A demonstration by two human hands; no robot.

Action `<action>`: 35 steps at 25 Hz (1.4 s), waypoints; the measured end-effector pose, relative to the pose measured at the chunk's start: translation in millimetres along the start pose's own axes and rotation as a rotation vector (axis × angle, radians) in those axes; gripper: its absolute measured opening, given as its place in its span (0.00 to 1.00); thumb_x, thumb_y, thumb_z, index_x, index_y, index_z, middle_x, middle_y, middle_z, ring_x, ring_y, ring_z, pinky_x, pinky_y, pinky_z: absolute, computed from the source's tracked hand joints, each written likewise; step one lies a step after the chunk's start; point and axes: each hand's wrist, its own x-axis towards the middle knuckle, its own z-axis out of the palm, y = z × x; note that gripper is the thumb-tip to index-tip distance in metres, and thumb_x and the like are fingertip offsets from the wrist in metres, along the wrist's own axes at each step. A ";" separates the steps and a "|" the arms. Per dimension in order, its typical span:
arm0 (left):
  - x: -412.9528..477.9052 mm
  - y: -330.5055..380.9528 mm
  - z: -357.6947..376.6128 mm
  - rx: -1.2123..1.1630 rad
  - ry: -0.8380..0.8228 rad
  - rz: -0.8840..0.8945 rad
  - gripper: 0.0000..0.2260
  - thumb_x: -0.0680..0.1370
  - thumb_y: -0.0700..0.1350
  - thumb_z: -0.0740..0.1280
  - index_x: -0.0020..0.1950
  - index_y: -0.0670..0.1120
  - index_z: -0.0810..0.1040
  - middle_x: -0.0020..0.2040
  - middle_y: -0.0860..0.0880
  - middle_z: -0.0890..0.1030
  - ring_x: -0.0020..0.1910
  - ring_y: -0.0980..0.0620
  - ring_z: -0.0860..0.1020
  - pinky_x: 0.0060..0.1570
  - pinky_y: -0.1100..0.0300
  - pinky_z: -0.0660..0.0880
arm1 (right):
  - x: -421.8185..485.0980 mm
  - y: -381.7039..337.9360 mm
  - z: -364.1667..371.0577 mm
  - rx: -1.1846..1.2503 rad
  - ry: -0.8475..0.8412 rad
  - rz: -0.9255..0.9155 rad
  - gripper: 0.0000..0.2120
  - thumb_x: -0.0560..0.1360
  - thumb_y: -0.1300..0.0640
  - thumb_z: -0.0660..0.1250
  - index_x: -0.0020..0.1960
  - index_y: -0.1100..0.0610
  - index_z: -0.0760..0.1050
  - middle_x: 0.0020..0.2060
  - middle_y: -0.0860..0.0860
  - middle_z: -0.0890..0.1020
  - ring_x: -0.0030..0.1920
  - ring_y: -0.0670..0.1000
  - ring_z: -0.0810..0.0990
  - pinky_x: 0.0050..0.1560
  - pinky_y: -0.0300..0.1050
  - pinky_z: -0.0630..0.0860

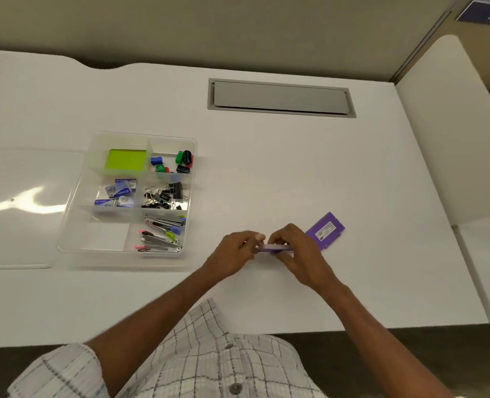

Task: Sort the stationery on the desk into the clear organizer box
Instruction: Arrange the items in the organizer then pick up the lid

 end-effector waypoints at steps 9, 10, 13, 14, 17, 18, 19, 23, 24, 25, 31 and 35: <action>-24.2 19.0 -58.6 -0.731 -0.111 -0.250 0.17 0.74 0.47 0.74 0.60 0.42 0.83 0.52 0.45 0.85 0.45 0.55 0.81 0.48 0.64 0.81 | 28.5 -51.9 -5.9 0.109 0.118 -0.262 0.14 0.72 0.68 0.73 0.53 0.54 0.77 0.60 0.48 0.77 0.65 0.47 0.72 0.64 0.43 0.73; -27.1 19.1 -62.6 -0.792 -0.063 -0.248 0.18 0.73 0.46 0.75 0.61 0.42 0.82 0.53 0.45 0.85 0.46 0.54 0.82 0.48 0.63 0.81 | 32.2 -59.8 -3.3 0.190 0.164 -0.217 0.16 0.73 0.70 0.71 0.56 0.55 0.77 0.63 0.49 0.75 0.68 0.49 0.72 0.65 0.41 0.73; -36.9 15.0 -74.1 -0.917 0.114 -0.248 0.19 0.74 0.42 0.74 0.64 0.41 0.78 0.57 0.43 0.85 0.51 0.49 0.84 0.49 0.58 0.83 | 38.4 -83.2 8.4 0.671 0.248 0.130 0.17 0.78 0.66 0.67 0.64 0.53 0.74 0.63 0.47 0.77 0.66 0.49 0.77 0.62 0.44 0.79; -40.8 12.6 -78.0 -0.923 0.162 -0.243 0.19 0.74 0.41 0.74 0.65 0.41 0.77 0.58 0.42 0.84 0.53 0.47 0.84 0.50 0.56 0.83 | 40.4 -90.5 13.2 0.845 0.189 0.254 0.15 0.78 0.62 0.69 0.63 0.52 0.74 0.61 0.49 0.79 0.63 0.50 0.80 0.59 0.46 0.81; -57.0 2.7 -90.6 -0.860 0.251 -0.210 0.20 0.74 0.44 0.75 0.65 0.44 0.77 0.59 0.44 0.84 0.56 0.47 0.84 0.51 0.56 0.82 | 49.0 -109.0 30.2 0.925 0.007 0.333 0.12 0.76 0.57 0.73 0.59 0.54 0.78 0.54 0.54 0.83 0.55 0.54 0.85 0.56 0.51 0.83; -63.5 -0.9 -97.7 -0.832 0.268 -0.197 0.21 0.73 0.45 0.75 0.65 0.45 0.77 0.57 0.45 0.85 0.56 0.48 0.84 0.50 0.57 0.82 | 53.5 -116.1 34.7 0.892 -0.023 0.307 0.12 0.76 0.58 0.73 0.58 0.55 0.78 0.53 0.54 0.84 0.53 0.54 0.85 0.56 0.51 0.83; -70.5 -4.0 -108.2 -0.809 0.292 -0.186 0.21 0.73 0.46 0.76 0.65 0.46 0.77 0.56 0.45 0.85 0.54 0.49 0.84 0.49 0.58 0.82 | 59.6 -124.0 38.8 0.877 -0.046 0.291 0.10 0.76 0.59 0.73 0.57 0.56 0.79 0.52 0.53 0.85 0.52 0.54 0.85 0.56 0.51 0.83; -99.3 -19.1 -185.3 -0.684 0.499 -0.117 0.18 0.76 0.45 0.73 0.66 0.51 0.78 0.49 0.45 0.86 0.44 0.50 0.85 0.45 0.59 0.82 | 91.1 -158.0 62.7 0.814 -0.166 0.246 0.08 0.76 0.59 0.72 0.55 0.56 0.82 0.50 0.53 0.87 0.52 0.54 0.86 0.54 0.50 0.83; -106.6 -22.0 -206.2 -0.594 0.524 -0.088 0.17 0.76 0.45 0.73 0.65 0.52 0.79 0.48 0.45 0.85 0.43 0.51 0.84 0.45 0.58 0.83 | 98.6 -167.2 69.6 0.782 -0.197 0.237 0.08 0.76 0.59 0.72 0.55 0.56 0.82 0.49 0.53 0.87 0.52 0.54 0.86 0.53 0.50 0.83; -114.2 -25.6 -225.6 -0.482 0.531 -0.061 0.16 0.76 0.44 0.73 0.64 0.52 0.80 0.48 0.45 0.84 0.43 0.51 0.84 0.47 0.58 0.83 | 106.2 -177.9 78.5 0.752 -0.226 0.229 0.08 0.76 0.59 0.72 0.55 0.56 0.83 0.49 0.52 0.87 0.51 0.53 0.86 0.52 0.49 0.84; -135.6 -58.7 -275.1 0.195 0.629 -0.083 0.16 0.75 0.42 0.74 0.61 0.52 0.81 0.51 0.53 0.84 0.41 0.57 0.83 0.41 0.72 0.76 | 145.1 -230.9 132.9 0.441 -0.226 0.089 0.07 0.76 0.61 0.72 0.53 0.56 0.84 0.46 0.51 0.87 0.46 0.50 0.86 0.47 0.46 0.84; -141.7 -79.5 -279.3 0.377 0.661 0.013 0.16 0.77 0.38 0.71 0.64 0.43 0.79 0.57 0.47 0.82 0.47 0.51 0.82 0.52 0.55 0.80 | 161.2 -245.0 162.6 0.160 -0.214 0.019 0.07 0.74 0.63 0.71 0.51 0.57 0.85 0.47 0.52 0.87 0.45 0.50 0.85 0.48 0.43 0.80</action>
